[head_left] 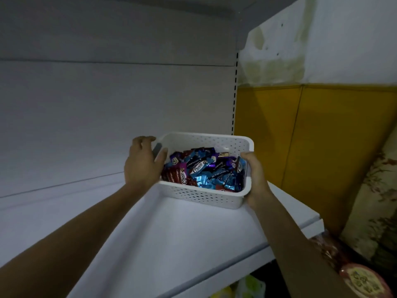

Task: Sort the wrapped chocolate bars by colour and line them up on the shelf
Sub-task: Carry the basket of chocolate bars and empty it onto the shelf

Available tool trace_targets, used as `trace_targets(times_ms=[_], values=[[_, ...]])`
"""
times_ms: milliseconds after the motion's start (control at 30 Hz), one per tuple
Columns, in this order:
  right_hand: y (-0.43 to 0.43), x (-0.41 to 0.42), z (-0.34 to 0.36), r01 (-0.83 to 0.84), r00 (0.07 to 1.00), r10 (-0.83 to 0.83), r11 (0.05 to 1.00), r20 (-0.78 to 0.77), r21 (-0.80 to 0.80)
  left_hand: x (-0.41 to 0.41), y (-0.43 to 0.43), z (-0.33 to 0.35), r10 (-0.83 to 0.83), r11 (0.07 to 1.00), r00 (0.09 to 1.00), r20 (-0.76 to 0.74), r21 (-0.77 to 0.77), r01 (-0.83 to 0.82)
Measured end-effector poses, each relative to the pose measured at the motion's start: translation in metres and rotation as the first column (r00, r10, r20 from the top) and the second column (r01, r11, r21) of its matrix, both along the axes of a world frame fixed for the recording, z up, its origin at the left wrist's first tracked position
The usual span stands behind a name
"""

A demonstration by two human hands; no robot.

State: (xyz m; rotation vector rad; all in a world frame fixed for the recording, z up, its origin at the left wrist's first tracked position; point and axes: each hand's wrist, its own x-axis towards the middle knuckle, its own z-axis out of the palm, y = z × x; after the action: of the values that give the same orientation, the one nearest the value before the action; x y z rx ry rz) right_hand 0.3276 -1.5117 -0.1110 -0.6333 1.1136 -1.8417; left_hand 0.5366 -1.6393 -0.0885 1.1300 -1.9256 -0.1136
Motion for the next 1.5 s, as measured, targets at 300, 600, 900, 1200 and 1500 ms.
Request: trace_targets(times_ms=[300,600,900,1200,1500], values=[[-0.007,0.048,-0.007,0.494,0.868,-0.497,0.865,-0.018,-0.087,0.024,0.058,-0.066,-0.388,0.92,0.876,0.286,0.182,0.348],[-0.023,0.082,-0.026,0.555,0.734,-0.614,0.789,-0.291,-0.264,0.042,0.043,-0.068,-0.296,0.899,0.954,-0.046,0.323,0.295],[-0.025,0.102,-0.037,0.433,0.5,-0.558,0.823,-0.662,-0.367,0.038,0.03,-0.08,-0.391,0.907,0.916,0.092,0.207,0.366],[-0.023,0.105,-0.04,0.427,0.403,-0.57,0.809,-0.715,-0.404,0.038,0.029,-0.091,-0.355,0.934,0.913,0.201,0.12,0.336],[-0.023,0.122,-0.033,0.322,0.052,-0.579,0.781,-0.814,-0.535,0.042,0.041,-0.079,-0.457,0.877,0.845,0.278,-0.021,0.481]])
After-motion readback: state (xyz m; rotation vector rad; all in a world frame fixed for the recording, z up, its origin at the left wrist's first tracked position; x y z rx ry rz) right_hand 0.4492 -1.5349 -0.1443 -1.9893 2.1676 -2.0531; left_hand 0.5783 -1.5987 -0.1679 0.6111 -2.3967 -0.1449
